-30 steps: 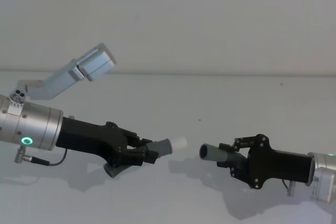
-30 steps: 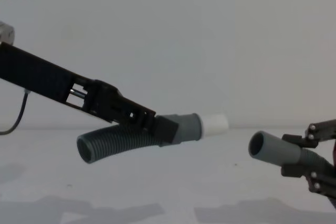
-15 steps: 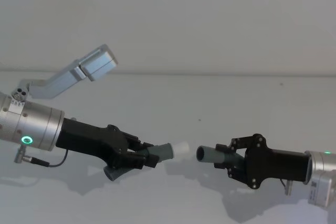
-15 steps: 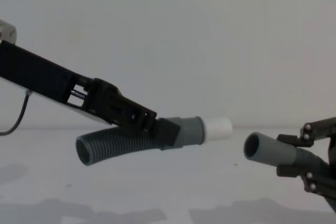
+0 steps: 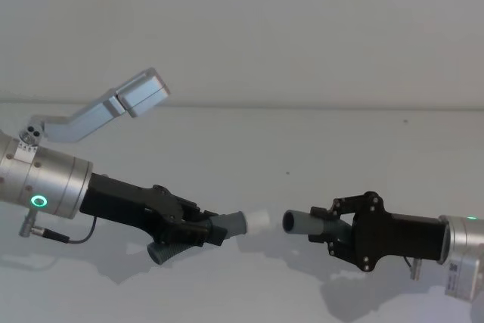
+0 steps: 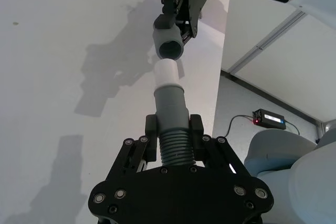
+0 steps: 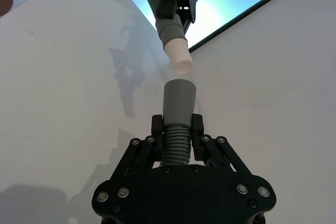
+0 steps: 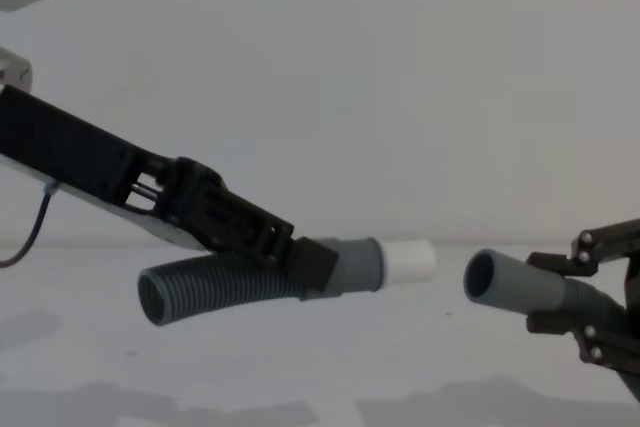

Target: Use both hands to pick up one end of the pipe from the table, align the ends, and insert them.

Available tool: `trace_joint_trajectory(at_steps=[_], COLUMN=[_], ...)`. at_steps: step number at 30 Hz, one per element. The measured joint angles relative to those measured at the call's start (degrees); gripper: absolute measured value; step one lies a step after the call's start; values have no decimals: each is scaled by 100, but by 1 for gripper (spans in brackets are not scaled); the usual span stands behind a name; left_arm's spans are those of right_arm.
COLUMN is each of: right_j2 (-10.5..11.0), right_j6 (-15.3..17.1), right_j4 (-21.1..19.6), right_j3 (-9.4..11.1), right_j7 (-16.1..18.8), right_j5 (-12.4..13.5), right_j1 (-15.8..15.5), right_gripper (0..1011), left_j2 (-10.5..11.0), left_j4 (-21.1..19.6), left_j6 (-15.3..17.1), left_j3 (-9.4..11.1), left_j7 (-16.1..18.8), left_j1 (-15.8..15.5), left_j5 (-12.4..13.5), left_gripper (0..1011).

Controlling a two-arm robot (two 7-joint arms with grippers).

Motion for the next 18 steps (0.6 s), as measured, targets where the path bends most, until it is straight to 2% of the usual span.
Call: trace_joint_trajectory(at_steps=[18], right_j2=[-13], right_j6=[-89], right_j4=[75], right_j3=[-171], right_j7=[27], right_j5=[-70], right_j1=[85], right_gripper=[277], left_j2=[3], left_j4=[103], left_j6=[62], left_j3=[114], left_j7=[-8], left_j1=[-90], left_j5=[-92], left_gripper=[349])
